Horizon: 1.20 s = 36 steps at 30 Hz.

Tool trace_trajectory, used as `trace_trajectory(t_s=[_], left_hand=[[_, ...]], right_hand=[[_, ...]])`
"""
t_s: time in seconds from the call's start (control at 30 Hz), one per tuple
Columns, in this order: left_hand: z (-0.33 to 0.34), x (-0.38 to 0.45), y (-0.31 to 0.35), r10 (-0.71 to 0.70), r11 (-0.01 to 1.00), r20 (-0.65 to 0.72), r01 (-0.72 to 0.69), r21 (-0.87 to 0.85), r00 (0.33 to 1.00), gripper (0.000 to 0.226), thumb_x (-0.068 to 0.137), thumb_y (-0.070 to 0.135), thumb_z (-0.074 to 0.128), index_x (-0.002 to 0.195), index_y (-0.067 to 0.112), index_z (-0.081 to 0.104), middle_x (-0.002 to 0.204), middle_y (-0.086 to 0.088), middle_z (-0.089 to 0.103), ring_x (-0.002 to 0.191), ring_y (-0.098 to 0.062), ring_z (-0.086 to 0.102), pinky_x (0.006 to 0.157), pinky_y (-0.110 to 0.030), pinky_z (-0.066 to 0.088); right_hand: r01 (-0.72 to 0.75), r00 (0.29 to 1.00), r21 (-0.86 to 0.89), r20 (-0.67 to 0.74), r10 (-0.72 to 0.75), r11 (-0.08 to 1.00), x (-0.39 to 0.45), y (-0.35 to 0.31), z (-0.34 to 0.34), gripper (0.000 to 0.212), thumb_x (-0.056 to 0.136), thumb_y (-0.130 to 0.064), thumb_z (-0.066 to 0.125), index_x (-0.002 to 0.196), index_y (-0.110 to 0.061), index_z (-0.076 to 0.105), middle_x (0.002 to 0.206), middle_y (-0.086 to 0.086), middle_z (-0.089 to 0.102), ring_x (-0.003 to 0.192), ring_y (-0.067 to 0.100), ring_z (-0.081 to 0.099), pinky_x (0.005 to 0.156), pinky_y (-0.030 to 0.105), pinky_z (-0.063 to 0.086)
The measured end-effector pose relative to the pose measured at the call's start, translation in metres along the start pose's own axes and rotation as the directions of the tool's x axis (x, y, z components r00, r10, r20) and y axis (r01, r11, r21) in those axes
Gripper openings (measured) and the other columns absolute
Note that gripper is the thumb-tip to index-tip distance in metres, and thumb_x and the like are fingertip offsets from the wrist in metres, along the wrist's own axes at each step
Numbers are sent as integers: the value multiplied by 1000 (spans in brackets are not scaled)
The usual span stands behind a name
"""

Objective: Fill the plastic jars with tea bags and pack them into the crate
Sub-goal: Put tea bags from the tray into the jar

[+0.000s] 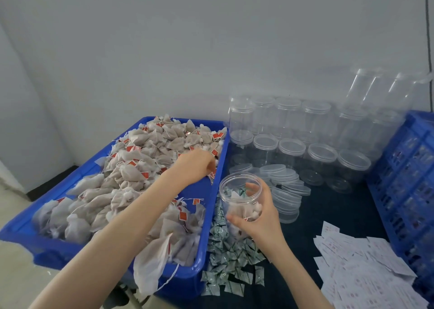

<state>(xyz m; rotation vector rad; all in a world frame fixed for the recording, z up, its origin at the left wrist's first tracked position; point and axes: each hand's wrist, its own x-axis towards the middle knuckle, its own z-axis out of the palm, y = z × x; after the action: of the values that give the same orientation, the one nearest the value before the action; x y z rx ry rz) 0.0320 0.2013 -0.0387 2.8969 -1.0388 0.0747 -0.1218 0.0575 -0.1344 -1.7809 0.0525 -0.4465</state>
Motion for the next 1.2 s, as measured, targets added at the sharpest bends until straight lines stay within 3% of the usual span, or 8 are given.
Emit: trace_trajectory(t_s=[0.1, 0.2, 0.37, 0.57, 0.77, 0.93, 1.07, 1.2], left_hand=[[34, -2, 2, -54, 987, 458, -22, 160, 887, 30, 87, 27, 66, 113, 10, 64, 108, -6, 65, 87, -20, 57, 76, -31, 49], [62, -6, 2, -121, 984, 646, 6, 178, 753, 38, 87, 20, 68, 121, 6, 59, 118, -8, 63, 97, -23, 60, 86, -34, 50], [69, -4, -6, -89, 995, 560, 46, 91, 823, 35, 85, 17, 69, 118, 9, 60, 116, -8, 62, 97, -25, 65, 85, -36, 55], [37, -4, -17, -58, 998, 397, 45, 42, 916, 34, 90, 20, 62, 124, 18, 59, 117, -5, 61, 98, -21, 59, 81, -29, 47], [-32, -20, -6, -45, 996, 52, 49, -72, 998, 31, 89, 17, 61, 120, 18, 61, 112, 0, 64, 95, -15, 60, 85, -29, 48], [-71, -37, 18, 63, 974, -187, -102, -203, 980, 24, 89, 17, 61, 112, 23, 64, 85, 12, 61, 80, -6, 57, 87, -28, 44], [-66, -42, 43, 183, 929, -148, -221, -298, 972, 22, 84, 19, 67, 105, 26, 64, 85, 8, 62, 80, -8, 55, 75, -27, 44], [-40, -38, 60, 363, 917, 110, -334, -216, 925, 19, 87, 19, 64, 106, 21, 64, 88, 9, 62, 78, -7, 56, 71, -17, 43]], right_hand=[[12, 1000, -12, 3, -12, 1000, 0, 2, -1, 91, 58, -32, 89, 131, -51, 38, 123, -34, 49, 121, -10, 46, 89, 4, 41], [8, 1000, -24, -3, -8, 1000, 0, 0, -1, 91, 54, -41, 86, 130, -53, 37, 121, -38, 48, 120, -12, 46, 87, 1, 40], [-2, 1000, -30, -12, 2, 1000, -1, -1, -4, 98, 50, -51, 84, 136, -46, 36, 129, -24, 50, 122, -9, 46, 94, 11, 41], [-18, 1000, -30, 5, 18, 999, 0, 4, -6, 101, 58, -30, 91, 142, -38, 35, 134, -18, 49, 125, -5, 44, 97, 14, 39], [-19, 1000, -9, 18, 19, 1000, 2, 6, 0, 100, 63, -24, 93, 141, -42, 33, 134, -20, 49, 124, -9, 45, 93, 5, 38], [-15, 1000, -5, 16, 15, 1000, 0, 5, 4, 97, 52, -48, 86, 132, -56, 32, 131, -27, 49, 123, -11, 44, 101, 18, 41], [14, 1000, -7, 8, -14, 1000, 1, 2, 5, 92, 53, -50, 85, 125, -69, 31, 125, -38, 49, 123, -10, 46, 94, 14, 43], [43, 999, -3, 3, -43, 999, 3, 0, 4, 91, 58, -38, 86, 130, -61, 36, 126, -28, 56, 116, -3, 57, 88, 16, 51]])
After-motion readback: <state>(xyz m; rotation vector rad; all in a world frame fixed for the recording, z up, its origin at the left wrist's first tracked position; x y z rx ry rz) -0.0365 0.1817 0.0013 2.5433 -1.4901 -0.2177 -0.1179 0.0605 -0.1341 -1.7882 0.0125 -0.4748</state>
